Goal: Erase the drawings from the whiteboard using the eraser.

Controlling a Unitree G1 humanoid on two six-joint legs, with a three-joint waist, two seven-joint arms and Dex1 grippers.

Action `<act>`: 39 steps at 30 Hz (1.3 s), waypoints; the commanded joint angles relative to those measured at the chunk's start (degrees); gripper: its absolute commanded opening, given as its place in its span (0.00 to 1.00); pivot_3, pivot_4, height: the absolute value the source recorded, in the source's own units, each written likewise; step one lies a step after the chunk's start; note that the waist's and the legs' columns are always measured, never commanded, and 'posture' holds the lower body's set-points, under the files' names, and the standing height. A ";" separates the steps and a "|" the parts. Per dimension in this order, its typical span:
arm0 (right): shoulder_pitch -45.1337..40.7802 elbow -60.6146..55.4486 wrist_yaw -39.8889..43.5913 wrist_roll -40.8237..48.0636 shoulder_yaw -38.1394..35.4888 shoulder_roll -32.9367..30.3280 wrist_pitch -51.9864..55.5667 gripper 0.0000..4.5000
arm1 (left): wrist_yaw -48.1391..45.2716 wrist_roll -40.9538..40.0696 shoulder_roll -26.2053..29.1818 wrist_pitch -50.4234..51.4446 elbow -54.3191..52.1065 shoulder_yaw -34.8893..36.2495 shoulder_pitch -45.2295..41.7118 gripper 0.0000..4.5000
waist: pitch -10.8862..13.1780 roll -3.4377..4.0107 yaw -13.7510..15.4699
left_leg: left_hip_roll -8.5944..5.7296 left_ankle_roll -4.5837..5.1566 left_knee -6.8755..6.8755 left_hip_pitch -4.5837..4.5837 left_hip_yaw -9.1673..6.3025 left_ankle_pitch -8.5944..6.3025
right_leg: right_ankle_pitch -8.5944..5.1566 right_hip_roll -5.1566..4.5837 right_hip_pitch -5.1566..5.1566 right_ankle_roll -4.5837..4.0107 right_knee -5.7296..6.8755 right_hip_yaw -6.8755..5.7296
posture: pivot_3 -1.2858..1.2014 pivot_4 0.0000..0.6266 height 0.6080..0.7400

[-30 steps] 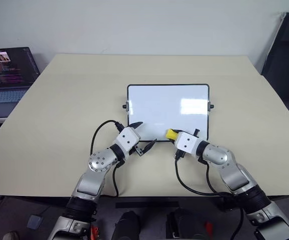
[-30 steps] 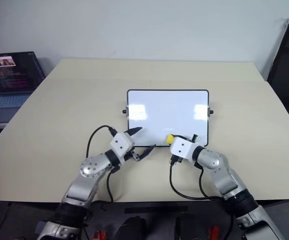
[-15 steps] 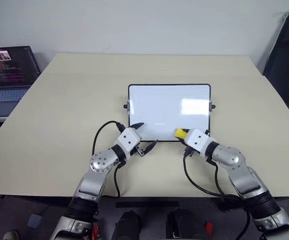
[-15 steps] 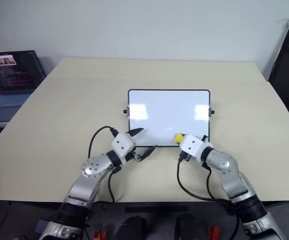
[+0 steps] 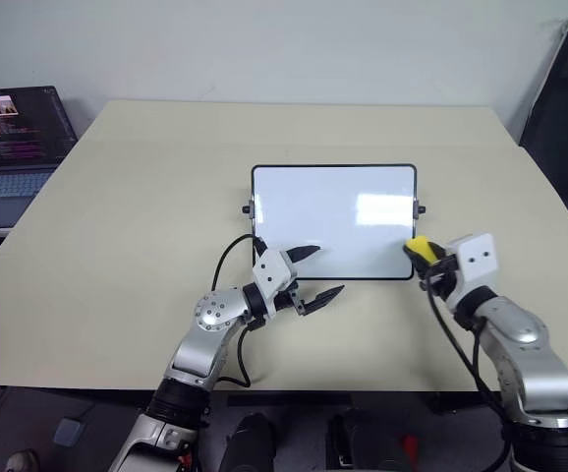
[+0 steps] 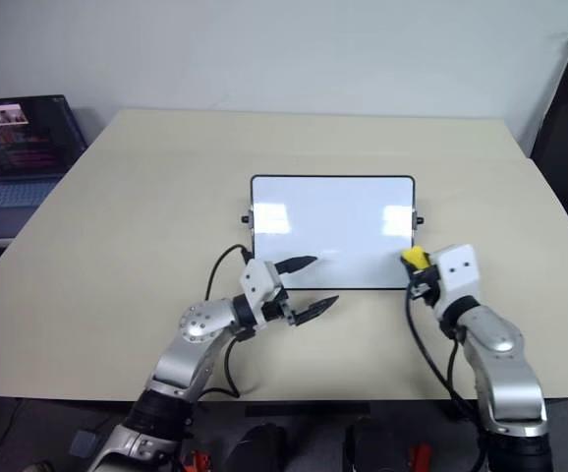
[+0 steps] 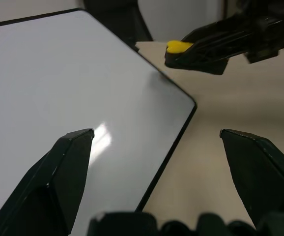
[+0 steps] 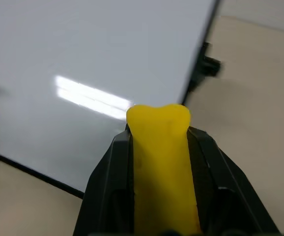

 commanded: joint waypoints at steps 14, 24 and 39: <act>-4.20 4.28 -5.61 5.05 -9.80 -3.36 17.65 0.26 | -17.87 -3.35 1.54 1.36 9.36 -3.28 -7.87 1.00 | 0.03 0.07 -0.77 | 0.01 0.03 -0.04 -0.03 0.03 -0.01 | -0.01 0.10 -0.04 -0.01 -0.01 0.00 | 0.52 0.24 1.00; -5.31 8.21 -6.70 7.08 -10.45 -3.11 17.91 0.26 | -17.50 -2.05 2.12 0.45 9.81 -2.61 -7.54 1.00 | 0.03 0.09 -0.75 | 0.02 0.04 -0.01 -0.02 0.05 -0.01 | 0.00 0.09 -0.04 -0.01 0.03 0.01 | 0.52 0.24 1.00; -6.41 9.23 -6.46 7.52 -10.21 -3.05 14.96 0.99 | -17.19 -1.55 2.70 0.45 9.57 -2.36 -7.49 1.00 | 0.02 0.10 -0.75 | 0.02 0.04 -0.01 -0.01 0.05 -0.01 | 0.00 0.10 -0.04 -0.01 0.05 0.02 | 0.52 0.24 1.00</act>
